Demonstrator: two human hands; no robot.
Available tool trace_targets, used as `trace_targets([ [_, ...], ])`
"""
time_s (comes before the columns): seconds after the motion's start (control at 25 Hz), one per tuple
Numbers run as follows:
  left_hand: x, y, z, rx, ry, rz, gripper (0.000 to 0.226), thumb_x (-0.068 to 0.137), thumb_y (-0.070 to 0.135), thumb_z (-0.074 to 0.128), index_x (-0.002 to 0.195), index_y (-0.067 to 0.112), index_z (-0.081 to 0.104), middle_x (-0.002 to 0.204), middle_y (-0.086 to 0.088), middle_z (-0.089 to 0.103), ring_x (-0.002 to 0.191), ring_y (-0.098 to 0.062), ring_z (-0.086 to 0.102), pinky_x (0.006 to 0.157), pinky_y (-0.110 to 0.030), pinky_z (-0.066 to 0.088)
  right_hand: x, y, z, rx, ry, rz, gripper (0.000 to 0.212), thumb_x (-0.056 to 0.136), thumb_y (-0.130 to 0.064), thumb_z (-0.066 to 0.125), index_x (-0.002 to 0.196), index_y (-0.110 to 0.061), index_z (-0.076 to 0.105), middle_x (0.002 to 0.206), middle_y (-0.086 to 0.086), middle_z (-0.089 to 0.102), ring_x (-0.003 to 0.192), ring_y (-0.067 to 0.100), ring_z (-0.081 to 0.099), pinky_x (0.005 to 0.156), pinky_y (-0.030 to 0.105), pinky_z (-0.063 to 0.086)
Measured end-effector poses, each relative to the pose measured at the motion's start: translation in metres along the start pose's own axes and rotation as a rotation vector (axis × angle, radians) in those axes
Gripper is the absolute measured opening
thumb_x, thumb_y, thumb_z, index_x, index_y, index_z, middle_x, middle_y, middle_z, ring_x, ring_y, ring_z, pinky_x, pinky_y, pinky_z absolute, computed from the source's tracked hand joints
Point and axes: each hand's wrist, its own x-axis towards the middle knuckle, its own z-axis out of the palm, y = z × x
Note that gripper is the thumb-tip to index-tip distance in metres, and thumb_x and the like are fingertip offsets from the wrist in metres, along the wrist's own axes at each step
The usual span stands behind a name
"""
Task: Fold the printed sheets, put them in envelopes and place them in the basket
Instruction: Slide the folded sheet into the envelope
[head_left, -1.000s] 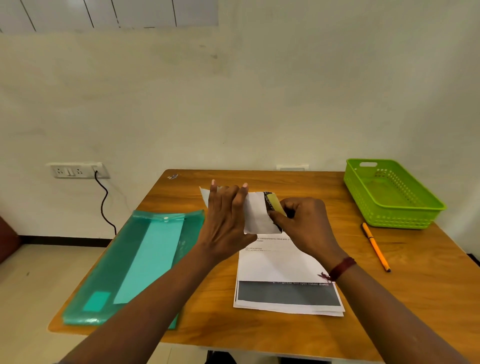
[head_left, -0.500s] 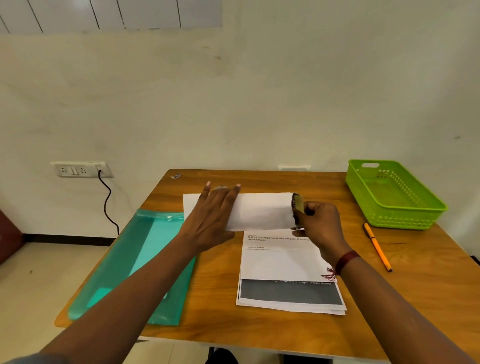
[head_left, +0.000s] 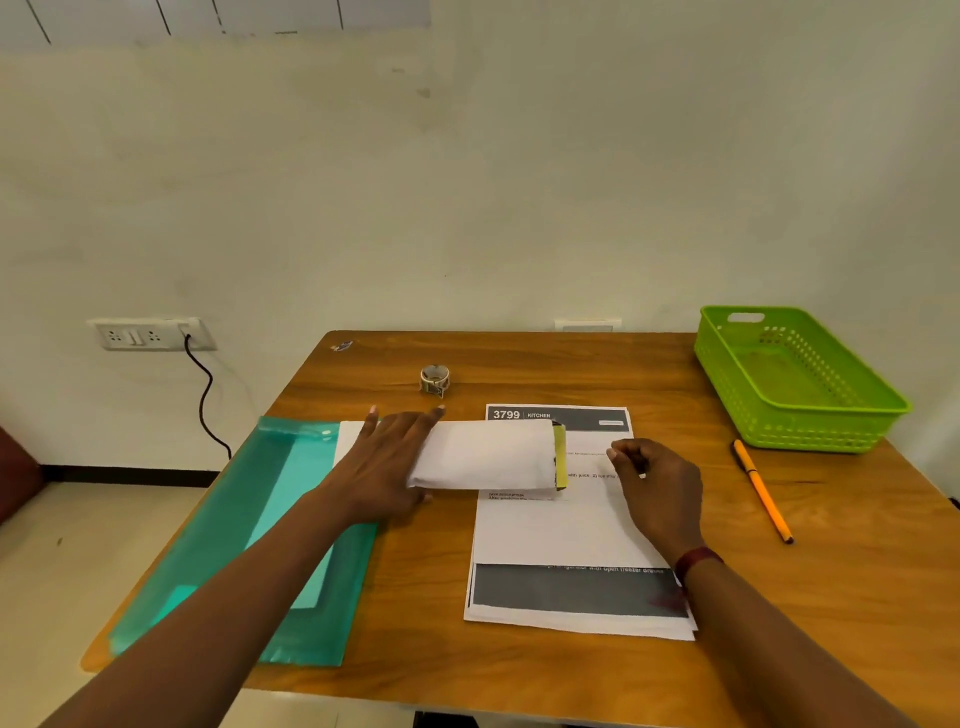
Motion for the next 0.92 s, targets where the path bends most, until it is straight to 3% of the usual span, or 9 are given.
trace_targets([
  [0.2,-0.006,-0.023,0.0,0.012,-0.019,-0.04,0.104,0.075,0.055,0.069,0.153,0.027,0.006,0.154,-0.002,0.029,0.143,-0.026,0.025,0.119,-0.057,-0.002,0.017,0.017,-0.003,-0.25,-0.192,-0.091,0.026,0.087,-0.02,0.069,0.113,-0.017,0.07,0.116,0.005,0.069,0.11,0.027,0.057,0.087,0.034,0.045],
  [0.4,-0.007,-0.025,0.007,0.033,-0.038,-0.036,0.103,0.075,0.059,0.065,0.153,0.027,0.004,0.157,-0.002,0.025,0.146,-0.026,0.021,0.118,-0.058,-0.008,0.046,0.019,0.007,-0.4,-0.417,-0.142,0.044,0.09,-0.03,0.064,0.132,-0.021,0.055,0.137,0.003,0.055,0.128,0.027,0.042,0.099,0.042,0.04],
  [0.6,-0.006,-0.023,0.016,0.041,-0.089,-0.055,0.103,0.077,0.062,0.061,0.153,0.029,-0.001,0.159,-0.002,0.02,0.147,-0.027,0.017,0.117,-0.06,-0.011,0.052,0.018,0.018,-0.361,-0.458,-0.124,0.044,0.093,-0.031,0.06,0.134,-0.019,0.051,0.139,0.005,0.052,0.131,0.027,0.038,0.103,0.041,0.037],
  [0.8,-0.008,-0.029,0.017,0.025,-0.111,-0.076,0.104,0.077,0.06,0.06,0.153,0.027,-0.003,0.16,-0.003,0.02,0.147,-0.027,0.018,0.116,-0.063,-0.008,0.037,0.007,0.013,-0.375,-0.512,-0.219,0.058,0.085,-0.064,0.055,0.13,-0.027,0.057,0.138,-0.002,0.052,0.13,0.021,0.04,0.102,0.041,0.037],
  [0.92,-0.008,-0.031,0.018,0.015,-0.106,-0.076,0.104,0.077,0.06,0.06,0.153,0.027,-0.003,0.16,-0.004,0.019,0.147,-0.028,0.019,0.116,-0.063,-0.007,0.019,-0.009,0.002,-0.465,-0.705,-0.337,0.068,0.075,-0.077,0.053,0.128,-0.035,0.057,0.128,-0.009,0.052,0.121,0.015,0.041,0.097,0.036,0.037],
])
